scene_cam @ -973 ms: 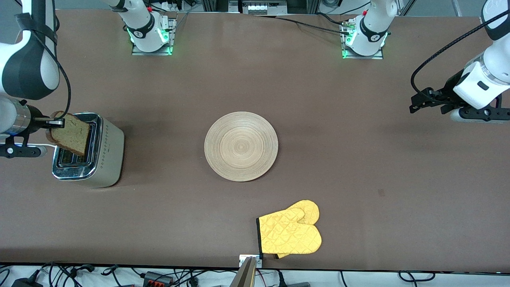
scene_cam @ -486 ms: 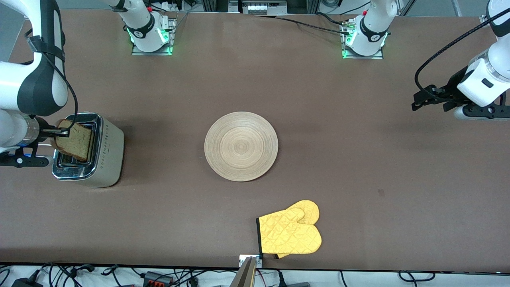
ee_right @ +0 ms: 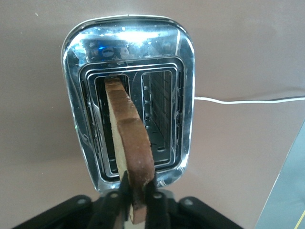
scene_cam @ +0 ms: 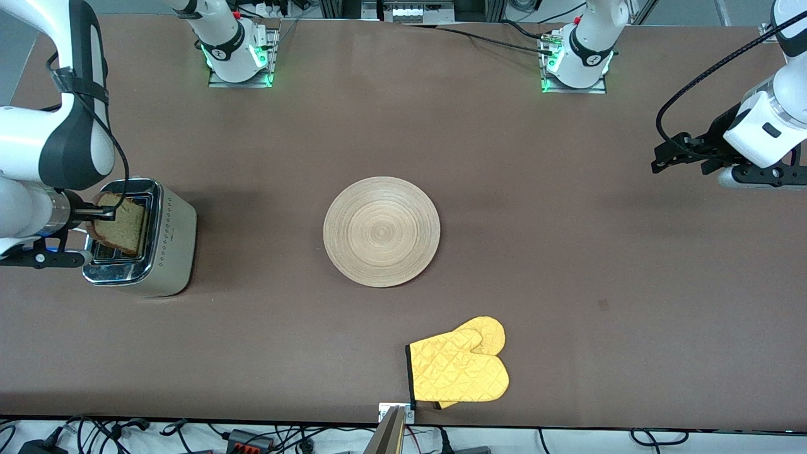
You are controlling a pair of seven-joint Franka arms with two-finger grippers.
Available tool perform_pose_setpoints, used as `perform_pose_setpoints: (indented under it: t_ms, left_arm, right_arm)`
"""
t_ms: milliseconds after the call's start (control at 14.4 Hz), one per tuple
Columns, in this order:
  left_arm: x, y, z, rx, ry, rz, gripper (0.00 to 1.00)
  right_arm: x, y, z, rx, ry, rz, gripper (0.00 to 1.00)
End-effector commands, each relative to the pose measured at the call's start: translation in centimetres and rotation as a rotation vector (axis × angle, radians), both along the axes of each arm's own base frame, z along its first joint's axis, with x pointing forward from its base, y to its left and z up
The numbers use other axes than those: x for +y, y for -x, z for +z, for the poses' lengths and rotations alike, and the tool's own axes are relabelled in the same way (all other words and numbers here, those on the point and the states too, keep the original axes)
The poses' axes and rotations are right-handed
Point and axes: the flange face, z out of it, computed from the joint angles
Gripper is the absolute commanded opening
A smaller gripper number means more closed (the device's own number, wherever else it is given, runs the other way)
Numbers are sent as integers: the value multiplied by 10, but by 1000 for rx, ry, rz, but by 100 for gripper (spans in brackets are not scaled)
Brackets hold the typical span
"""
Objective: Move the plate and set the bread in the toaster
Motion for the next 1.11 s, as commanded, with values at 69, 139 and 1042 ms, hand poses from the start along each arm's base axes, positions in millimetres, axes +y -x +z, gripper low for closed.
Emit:
perform_pose_setpoints:
  t_ms: [69, 139, 1042]
  left_arm:
    - [0, 2, 7, 22, 14, -8, 100]
    - [1, 2, 6, 25, 15, -6, 100]
    - [4, 0, 1, 39, 17, 4, 100]
  right_arm:
    - [6, 3, 0, -1, -18, -10, 100]
    - [10, 4, 8, -8, -21, -10, 100]
    - [25, 25, 117, -163, -235, -37, 100]
